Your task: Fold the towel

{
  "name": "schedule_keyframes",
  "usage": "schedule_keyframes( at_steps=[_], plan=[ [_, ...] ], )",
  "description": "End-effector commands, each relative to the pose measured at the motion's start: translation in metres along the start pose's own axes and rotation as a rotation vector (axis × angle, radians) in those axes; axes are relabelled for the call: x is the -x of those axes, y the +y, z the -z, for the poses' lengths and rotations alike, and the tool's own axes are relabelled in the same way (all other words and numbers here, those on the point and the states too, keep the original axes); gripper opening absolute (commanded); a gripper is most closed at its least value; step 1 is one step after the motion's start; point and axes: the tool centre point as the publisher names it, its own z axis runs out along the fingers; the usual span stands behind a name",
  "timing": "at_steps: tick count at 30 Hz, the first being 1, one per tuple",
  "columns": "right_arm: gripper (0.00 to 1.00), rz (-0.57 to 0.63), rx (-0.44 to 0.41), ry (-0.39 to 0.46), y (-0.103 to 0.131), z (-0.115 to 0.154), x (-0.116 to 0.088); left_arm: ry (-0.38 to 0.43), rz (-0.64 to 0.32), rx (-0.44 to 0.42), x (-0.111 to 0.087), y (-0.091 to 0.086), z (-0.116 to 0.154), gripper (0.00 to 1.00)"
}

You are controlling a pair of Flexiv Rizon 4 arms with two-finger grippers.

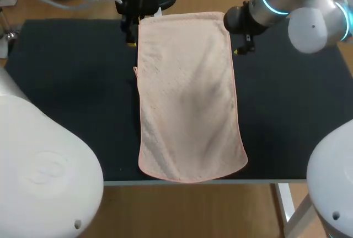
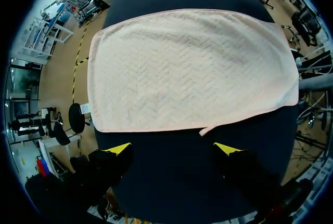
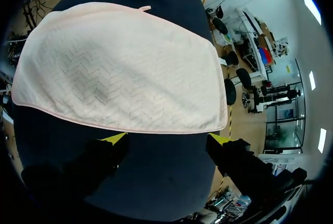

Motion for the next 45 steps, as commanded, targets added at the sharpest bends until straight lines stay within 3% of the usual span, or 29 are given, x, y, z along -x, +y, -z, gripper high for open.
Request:
schedule_keyframes(
  at_steps=[1,9,12,17,32,36,45],
  plan=[
    [1.00,-0.001,-0.087,0.003,0.003,0.003,0.001,0.003,0.000,0.005,0.001,-0.001,0.001,1.00],
    [1.00,-0.001,-0.087,0.003,0.003,0.003,0.001,-0.018,-0.018,0.035,0.003,-0.004,0.002,1.00],
    [1.00,-0.063,-0.111,0.057,0.008,-0.008,-0.002,-0.034,-0.014,0.029,0.001,-0.012,-0.001,1.00],
    [1.00,-0.128,-0.130,0.153,0.020,-0.020,-0.010,-0.032,0.018,0.002,-0.011,-0.026,-0.011,1.00],
    [1.00,-0.104,-0.150,0.244,0.021,-0.044,-0.031,0.005,0.119,-0.064,-0.050,-0.052,-0.040,1.00],
    [1.00,-0.099,-0.146,0.252,0.018,-0.056,-0.035,0.027,0.140,-0.080,-0.058,-0.053,-0.051,1.00],
    [1.00,-0.084,-0.151,0.294,0.014,-0.081,-0.041,0.053,0.088,-0.058,-0.069,-0.052,-0.078,1.00]
  ],
)
